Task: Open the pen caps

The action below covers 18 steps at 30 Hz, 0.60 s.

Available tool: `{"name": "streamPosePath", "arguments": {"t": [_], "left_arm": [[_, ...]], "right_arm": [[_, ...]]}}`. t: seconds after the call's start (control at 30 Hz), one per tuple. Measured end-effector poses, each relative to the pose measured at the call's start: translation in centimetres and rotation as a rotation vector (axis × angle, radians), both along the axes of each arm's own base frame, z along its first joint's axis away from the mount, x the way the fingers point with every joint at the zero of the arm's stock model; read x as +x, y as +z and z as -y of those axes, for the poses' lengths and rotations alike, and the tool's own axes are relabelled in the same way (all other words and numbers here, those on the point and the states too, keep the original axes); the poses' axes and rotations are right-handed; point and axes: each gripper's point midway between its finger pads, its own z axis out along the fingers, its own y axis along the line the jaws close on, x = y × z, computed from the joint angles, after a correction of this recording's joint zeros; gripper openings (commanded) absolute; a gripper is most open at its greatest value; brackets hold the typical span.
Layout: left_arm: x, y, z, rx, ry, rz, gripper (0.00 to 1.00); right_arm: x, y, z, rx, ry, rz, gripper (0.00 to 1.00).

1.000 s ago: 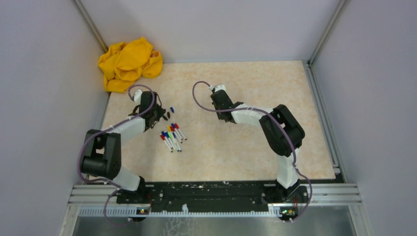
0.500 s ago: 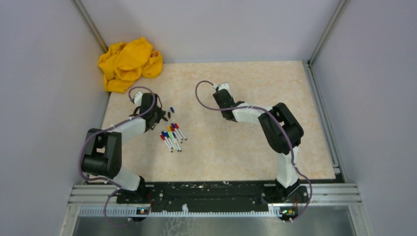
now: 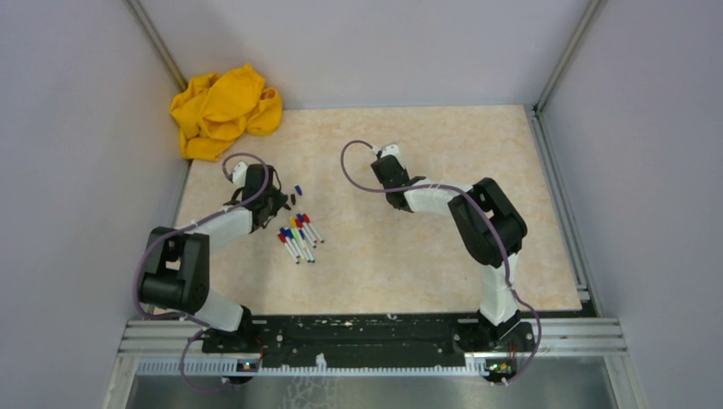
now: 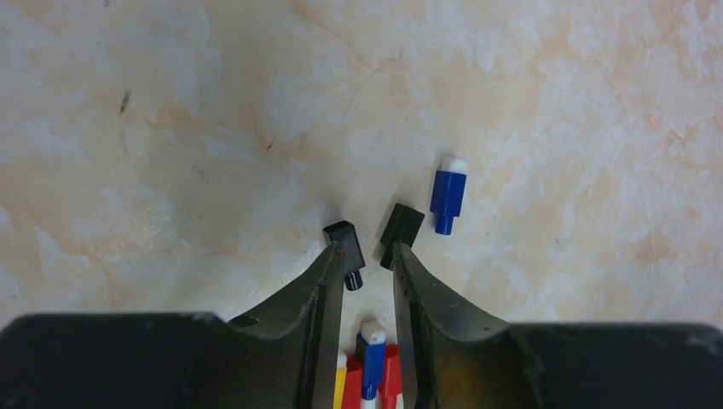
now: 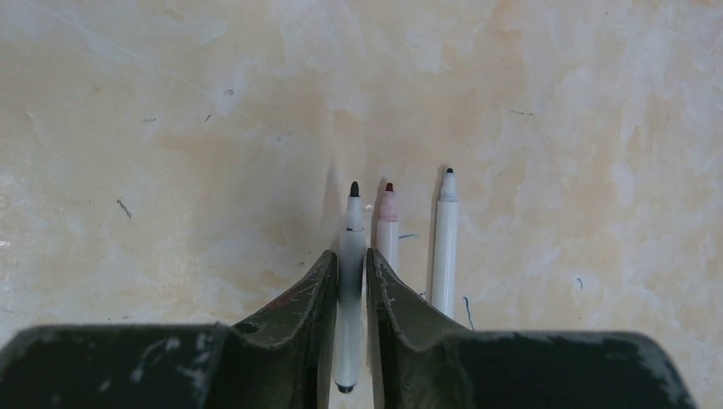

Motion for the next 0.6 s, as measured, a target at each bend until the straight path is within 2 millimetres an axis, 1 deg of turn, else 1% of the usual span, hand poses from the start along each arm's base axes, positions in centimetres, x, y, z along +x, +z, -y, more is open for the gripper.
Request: {"name": "streamPosePath", "arguments": {"t": [0.13, 0.43, 0.53, 0.6], "left_arm": [[-0.3, -0.2, -0.1, 0.000, 0.001, -0.005, 0.34], [-0.5, 0.0, 0.0, -0.005, 0.001, 0.001, 0.34], [-0.6, 0.3, 0.0, -0.008, 0.004, 0.010, 0.34], [-0.7, 0.7, 0.0, -0.011, 0.006, 0.023, 0.34]], "right_arm": [[0.1, 0.1, 0.1, -0.006, -0.005, 0.007, 0.26], [0.2, 0.2, 0.1, -0.013, 0.008, 0.013, 0.27], [-0.4, 0.3, -0.1, -0.022, 0.038, 0.012, 0.28], [-0.8, 0.9, -0.7, -0.030, 0.068, 0.020, 0.28]]}}
